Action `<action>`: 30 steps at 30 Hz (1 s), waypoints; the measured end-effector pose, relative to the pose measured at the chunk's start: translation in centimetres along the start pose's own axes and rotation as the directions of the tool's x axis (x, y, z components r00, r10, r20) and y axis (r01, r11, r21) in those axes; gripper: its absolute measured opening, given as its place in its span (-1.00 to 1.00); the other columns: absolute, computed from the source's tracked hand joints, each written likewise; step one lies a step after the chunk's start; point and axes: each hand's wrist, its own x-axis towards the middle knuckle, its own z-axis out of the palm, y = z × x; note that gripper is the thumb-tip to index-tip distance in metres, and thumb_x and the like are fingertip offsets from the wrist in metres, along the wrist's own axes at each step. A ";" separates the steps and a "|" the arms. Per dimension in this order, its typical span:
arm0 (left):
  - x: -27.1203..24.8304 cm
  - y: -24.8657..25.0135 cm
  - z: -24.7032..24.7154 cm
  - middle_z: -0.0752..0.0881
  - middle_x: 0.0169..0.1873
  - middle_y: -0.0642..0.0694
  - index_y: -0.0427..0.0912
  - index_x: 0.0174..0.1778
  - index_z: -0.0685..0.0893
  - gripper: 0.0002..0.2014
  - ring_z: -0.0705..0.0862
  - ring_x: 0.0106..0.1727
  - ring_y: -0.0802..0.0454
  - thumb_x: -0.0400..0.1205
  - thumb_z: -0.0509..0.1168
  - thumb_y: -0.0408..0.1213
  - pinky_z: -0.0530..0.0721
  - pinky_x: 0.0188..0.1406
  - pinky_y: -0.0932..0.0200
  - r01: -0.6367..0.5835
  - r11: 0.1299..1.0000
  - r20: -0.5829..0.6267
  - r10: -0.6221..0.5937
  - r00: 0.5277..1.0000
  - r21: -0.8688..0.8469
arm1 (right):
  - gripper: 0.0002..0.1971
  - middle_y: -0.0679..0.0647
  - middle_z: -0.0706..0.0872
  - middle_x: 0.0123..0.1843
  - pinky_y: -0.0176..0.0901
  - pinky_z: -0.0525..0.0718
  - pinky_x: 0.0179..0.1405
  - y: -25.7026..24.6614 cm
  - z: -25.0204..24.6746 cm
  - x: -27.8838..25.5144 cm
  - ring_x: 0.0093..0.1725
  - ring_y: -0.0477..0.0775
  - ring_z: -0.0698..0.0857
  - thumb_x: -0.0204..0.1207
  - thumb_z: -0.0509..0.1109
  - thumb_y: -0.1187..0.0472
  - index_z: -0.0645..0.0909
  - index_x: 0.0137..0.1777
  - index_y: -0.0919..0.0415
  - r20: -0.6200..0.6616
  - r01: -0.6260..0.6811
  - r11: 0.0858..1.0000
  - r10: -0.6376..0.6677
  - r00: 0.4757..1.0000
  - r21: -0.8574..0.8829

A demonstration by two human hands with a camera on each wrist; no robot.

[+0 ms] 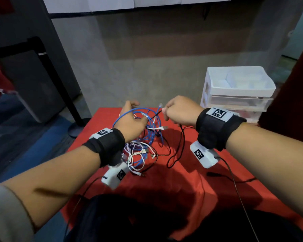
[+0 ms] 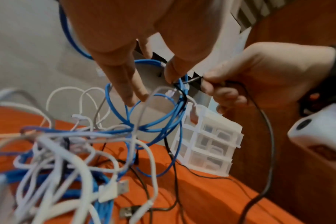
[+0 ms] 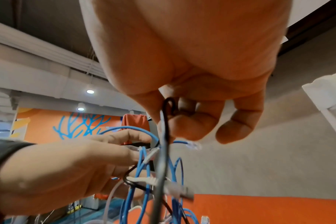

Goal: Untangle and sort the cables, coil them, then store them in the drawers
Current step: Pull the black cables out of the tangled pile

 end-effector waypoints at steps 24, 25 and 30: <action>-0.7 1.8 -0.8 0.66 -0.35 -0.07 -0.23 -0.20 0.70 -0.91 0.57 -0.59 0.21 0.60 0.44 -0.38 0.56 -0.54 0.27 0.096 0.995 0.030 -0.096 0.995 0.021 | -0.68 0.25 0.73 -0.35 -0.17 0.58 -0.35 1.8 0.4 -0.7 -0.48 0.14 0.65 0.66 0.24 0.17 0.74 -0.20 0.28 0.071 -0.082 0.996 0.083 0.994 -0.019; -0.8 2.4 -1.0 0.67 -0.32 -0.10 -0.24 -0.17 0.64 -0.92 0.65 -0.58 0.19 0.64 0.37 -0.41 0.56 -0.59 0.33 0.125 0.992 0.045 -0.124 0.991 -0.022 | -0.65 0.24 0.72 -0.38 -0.20 0.54 -0.39 1.8 0.5 -0.8 -0.50 0.12 0.65 0.68 0.21 0.15 0.73 -0.22 0.27 0.073 -0.077 0.996 0.079 0.994 -0.038; 0.6 2.7 -3.3 0.66 -0.18 -0.05 -0.18 -0.10 0.56 -0.92 0.75 -0.35 -0.07 0.67 0.25 -0.27 0.67 -0.31 0.02 -0.201 0.920 0.082 0.183 0.980 0.338 | -0.60 0.17 0.61 -0.21 -0.20 0.37 -0.22 1.1 0.6 -0.7 -0.18 0.21 0.55 0.79 0.18 0.09 0.52 -0.32 0.14 0.031 -0.029 0.983 0.036 0.999 -0.183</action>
